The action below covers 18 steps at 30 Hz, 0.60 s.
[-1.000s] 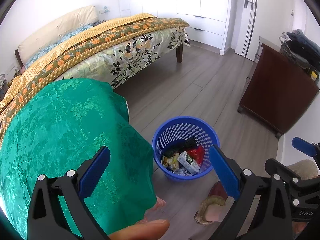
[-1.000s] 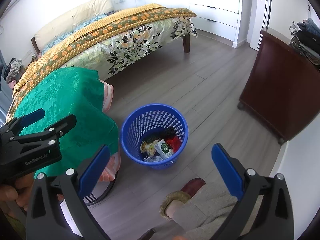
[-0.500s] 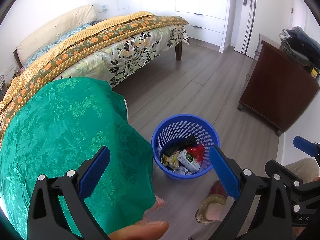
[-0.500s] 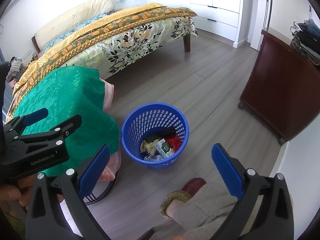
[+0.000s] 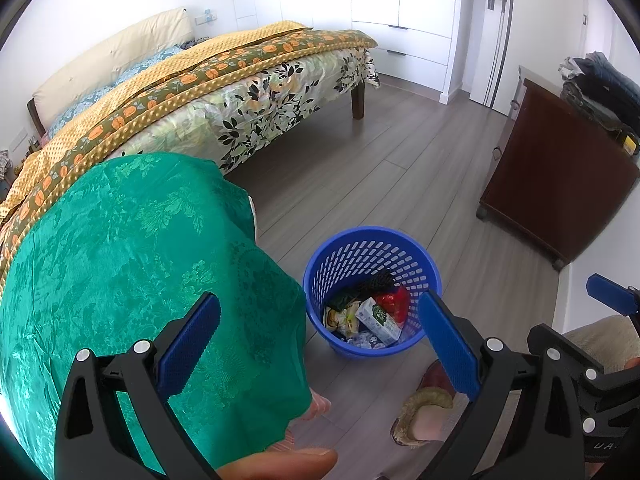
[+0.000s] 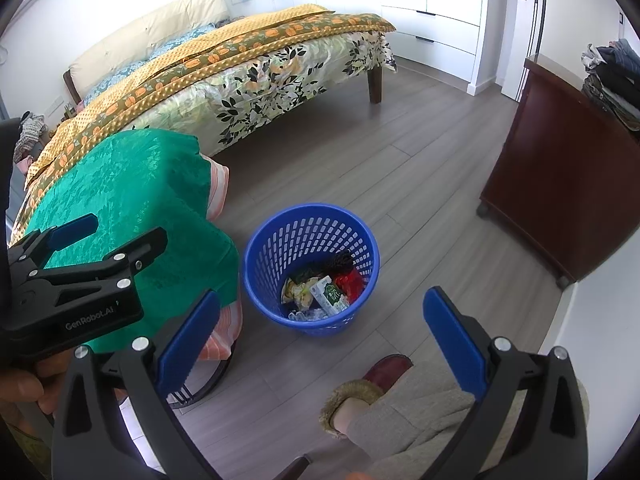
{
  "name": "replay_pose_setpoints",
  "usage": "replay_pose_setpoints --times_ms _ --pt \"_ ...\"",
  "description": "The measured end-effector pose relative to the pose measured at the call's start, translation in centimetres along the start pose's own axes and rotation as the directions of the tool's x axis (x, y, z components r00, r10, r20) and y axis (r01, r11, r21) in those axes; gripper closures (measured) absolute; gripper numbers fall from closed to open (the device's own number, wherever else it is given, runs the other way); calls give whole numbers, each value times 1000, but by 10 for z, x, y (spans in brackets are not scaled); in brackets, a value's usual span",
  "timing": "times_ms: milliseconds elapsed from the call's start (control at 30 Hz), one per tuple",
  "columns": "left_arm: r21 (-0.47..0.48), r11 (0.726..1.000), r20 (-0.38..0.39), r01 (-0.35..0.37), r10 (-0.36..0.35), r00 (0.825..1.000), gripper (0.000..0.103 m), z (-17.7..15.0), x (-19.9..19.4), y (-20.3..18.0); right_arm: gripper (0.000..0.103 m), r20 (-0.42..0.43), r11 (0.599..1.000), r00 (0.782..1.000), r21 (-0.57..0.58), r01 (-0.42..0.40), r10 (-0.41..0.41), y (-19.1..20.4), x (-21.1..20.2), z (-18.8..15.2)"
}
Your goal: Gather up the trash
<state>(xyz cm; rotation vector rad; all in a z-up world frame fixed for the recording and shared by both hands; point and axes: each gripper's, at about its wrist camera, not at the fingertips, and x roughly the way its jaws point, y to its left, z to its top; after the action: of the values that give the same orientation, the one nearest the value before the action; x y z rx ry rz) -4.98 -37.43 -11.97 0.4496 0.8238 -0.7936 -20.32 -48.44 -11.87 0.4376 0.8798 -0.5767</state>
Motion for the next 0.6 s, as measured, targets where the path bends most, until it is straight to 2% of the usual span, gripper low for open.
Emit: replay_pose_setpoints --times_ms 600 --pt "18 1000 -7 7 -7 1000 5 -3 4 -1 5 -3 1000 1000 5 7 -7 -5 1 2"
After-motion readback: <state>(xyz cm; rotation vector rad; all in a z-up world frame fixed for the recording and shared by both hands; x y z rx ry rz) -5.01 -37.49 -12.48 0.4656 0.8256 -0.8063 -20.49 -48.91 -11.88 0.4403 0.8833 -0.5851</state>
